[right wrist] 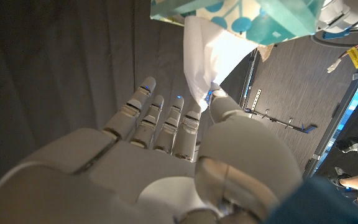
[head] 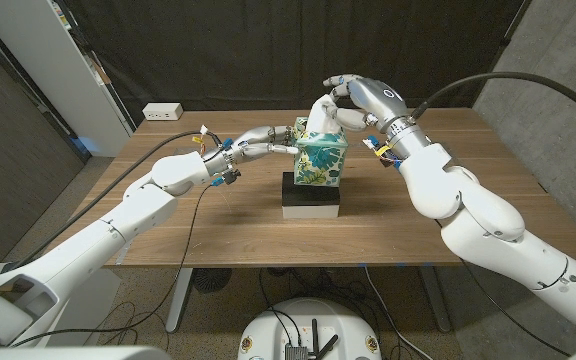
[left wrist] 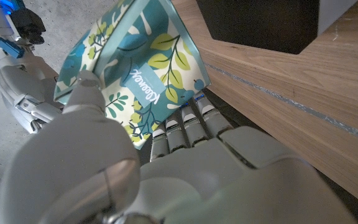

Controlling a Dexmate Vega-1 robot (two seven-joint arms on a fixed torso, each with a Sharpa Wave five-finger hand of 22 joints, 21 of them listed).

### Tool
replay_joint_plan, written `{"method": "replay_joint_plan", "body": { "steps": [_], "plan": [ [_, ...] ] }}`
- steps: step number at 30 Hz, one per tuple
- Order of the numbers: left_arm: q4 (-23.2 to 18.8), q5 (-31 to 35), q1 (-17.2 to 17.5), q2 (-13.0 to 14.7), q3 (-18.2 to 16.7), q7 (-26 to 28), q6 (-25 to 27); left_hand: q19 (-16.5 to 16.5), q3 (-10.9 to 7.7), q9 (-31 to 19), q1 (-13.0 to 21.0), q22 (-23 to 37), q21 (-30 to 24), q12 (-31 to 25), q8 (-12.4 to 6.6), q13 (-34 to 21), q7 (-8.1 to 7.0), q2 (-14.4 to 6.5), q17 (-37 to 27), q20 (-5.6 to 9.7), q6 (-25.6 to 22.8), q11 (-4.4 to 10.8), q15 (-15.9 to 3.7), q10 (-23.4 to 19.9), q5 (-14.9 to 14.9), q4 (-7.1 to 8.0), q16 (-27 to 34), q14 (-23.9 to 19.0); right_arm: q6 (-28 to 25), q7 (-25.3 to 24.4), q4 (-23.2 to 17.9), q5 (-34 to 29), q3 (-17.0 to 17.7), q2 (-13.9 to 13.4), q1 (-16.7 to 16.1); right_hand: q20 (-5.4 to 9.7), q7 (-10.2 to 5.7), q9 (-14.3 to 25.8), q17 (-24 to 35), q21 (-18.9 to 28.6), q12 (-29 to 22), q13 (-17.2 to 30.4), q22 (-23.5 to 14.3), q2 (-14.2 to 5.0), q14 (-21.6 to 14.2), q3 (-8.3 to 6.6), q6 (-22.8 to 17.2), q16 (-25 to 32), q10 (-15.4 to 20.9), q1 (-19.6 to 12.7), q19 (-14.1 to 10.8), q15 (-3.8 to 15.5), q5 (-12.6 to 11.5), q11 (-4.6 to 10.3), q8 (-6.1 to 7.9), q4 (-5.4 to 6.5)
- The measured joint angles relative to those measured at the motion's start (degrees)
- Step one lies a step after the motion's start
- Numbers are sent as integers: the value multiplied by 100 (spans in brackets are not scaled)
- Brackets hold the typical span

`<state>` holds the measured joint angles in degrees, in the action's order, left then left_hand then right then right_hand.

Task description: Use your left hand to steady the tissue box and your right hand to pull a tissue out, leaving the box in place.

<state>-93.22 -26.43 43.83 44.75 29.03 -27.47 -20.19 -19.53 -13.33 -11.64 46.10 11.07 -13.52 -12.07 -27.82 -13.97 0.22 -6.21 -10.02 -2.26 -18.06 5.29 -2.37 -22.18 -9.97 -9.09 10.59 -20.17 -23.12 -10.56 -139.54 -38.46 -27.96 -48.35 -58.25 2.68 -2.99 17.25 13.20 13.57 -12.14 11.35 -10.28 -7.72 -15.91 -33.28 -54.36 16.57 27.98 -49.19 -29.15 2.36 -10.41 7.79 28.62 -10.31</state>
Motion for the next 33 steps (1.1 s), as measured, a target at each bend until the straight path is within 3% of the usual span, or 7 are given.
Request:
{"method": "replay_joint_plan", "body": {
  "steps": [7,9,15,17,18,27,33],
  "plan": [
    [39,-14,-13,-2,0,-40,0,0,0,0,1,-1,0,0,-2,0,0,-1,0,0,0,0,0,0,0,0,0,0,223,-711,366,-827,-182,240,-55,17,-21,-20,26,22,0,0,0,1,0,77,20,0,81,-1,-17,0,0,39,23,11],
    [56,-24,-24,-9,0,-52,0,0,0,0,1,0,0,-1,-90,0,0,-1,0,0,0,0,0,0,0,0,0,0,289,-974,502,-1112,-238,320,-56,17,-93,-28,26,22,0,0,1,2,0,93,-10,0,82,-2,-17,0,0,41,22,12],
    [109,-47,-44,-27,7,-87,-9,0,-15,0,-21,-1,0,-1,-90,0,0,-24,1,0,0,0,0,0,0,-14,0,0,467,-1794,981,-1888,-389,555,6,17,-164,-38,53,22,0,-1,1,47,0,200,2,0,142,-106,-16,0,2,104,43,48],
    [116,-48,-45,-28,8,-94,-10,0,-24,0,-22,-1,0,-1,-90,0,0,-25,1,0,0,0,0,0,0,-23,0,0,476,-1833,1082,-1923,-416,601,31,17,-164,-51,53,22,0,-1,1,47,0,216,1,41,115,-106,-16,0,2,129,59,43],
    [135,-53,-57,-33,9,-98,-14,0,-24,0,-28,-1,0,-1,-90,0,0,-31,1,0,0,0,0,0,0,-23,0,0,547,-2163,1183,-2195,-447,651,61,17,-164,-53,53,22,0,-1,1,47,0,222,1,43,124,-106,-17,0,2,149,66,49],
    [200,-69,-81,-51,12,-129,-37,0,-25,0,-36,-1,0,-1,-90,0,0,-40,1,0,0,0,0,0,3,-23,0,0,710,-3003,1701,-2789,-585,876,287,17,-226,-60,79,22,0,26,1,47,1,307,1,43,163,-106,-16,0,2,188,66,84],
    [250,-78,-112,-65,18,-157,-46,0,-25,0,-36,-1,0,-1,-90,0,0,-41,1,0,0,0,0,0,5,-23,0,0,743,-3262,1907,-3007,-655,966,430,17,-257,-90,105,22,0,26,1,46,1,375,-30,43,150,-107,-16,0,3,219,65,91]
  ]
}}
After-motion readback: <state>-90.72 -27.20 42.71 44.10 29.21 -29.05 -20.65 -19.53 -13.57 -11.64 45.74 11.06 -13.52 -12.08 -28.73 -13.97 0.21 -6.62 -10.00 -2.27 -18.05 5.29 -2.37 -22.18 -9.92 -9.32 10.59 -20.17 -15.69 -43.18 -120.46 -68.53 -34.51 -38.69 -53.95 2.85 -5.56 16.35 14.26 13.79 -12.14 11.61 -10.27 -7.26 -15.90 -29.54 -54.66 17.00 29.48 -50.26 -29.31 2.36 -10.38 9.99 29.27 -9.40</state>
